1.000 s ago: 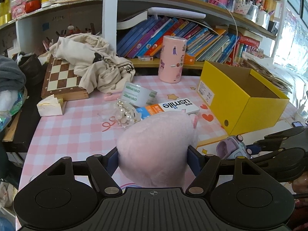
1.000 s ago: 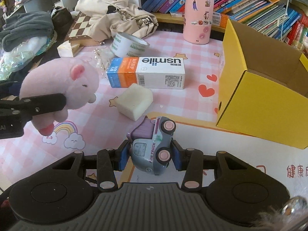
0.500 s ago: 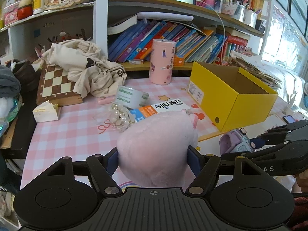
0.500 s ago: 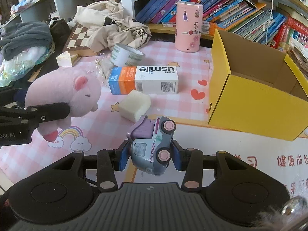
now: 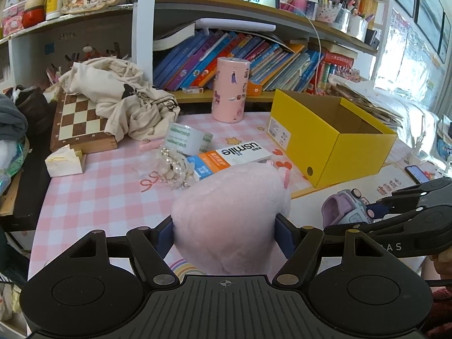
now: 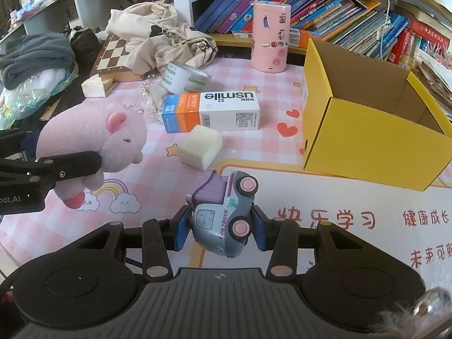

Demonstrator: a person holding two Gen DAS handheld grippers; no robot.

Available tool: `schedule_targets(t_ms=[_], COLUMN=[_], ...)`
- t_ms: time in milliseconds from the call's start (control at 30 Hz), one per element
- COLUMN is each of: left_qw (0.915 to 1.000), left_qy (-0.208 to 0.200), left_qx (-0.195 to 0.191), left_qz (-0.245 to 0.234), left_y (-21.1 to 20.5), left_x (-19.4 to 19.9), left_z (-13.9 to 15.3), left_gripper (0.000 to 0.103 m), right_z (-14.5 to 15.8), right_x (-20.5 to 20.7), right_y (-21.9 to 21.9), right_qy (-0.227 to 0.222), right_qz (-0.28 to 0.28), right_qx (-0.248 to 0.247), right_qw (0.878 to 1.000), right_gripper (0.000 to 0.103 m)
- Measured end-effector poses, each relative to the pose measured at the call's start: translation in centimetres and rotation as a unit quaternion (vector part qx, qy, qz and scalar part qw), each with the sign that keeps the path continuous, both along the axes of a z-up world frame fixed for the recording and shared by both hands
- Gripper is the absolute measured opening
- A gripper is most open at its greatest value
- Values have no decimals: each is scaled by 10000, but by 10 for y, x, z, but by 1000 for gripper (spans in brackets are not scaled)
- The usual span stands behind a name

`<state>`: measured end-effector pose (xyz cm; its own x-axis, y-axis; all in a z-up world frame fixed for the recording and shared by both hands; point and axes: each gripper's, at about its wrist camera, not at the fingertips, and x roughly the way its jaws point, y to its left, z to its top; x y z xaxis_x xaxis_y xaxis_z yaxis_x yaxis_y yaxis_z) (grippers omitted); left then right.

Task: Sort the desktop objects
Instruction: 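Lift the toy truck with the right tool while the left tool holds the pig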

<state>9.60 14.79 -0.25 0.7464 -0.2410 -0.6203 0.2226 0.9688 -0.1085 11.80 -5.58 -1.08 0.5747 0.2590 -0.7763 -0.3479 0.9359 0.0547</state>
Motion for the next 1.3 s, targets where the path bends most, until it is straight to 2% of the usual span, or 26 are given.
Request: schedule_targets(t_ms=[1300], left_qw=[9991], left_qy=[67], left_qx=[27], left_qz=[-408], left_y=[-17], left_x=[0], left_z=[-4], left_gripper=[72], right_z=[-11], right_x=[-14], right_y=[-15], right_qy=[151], right_qz=[-331], right_qx=[13], right_qw=[9993], right_gripper=[42])
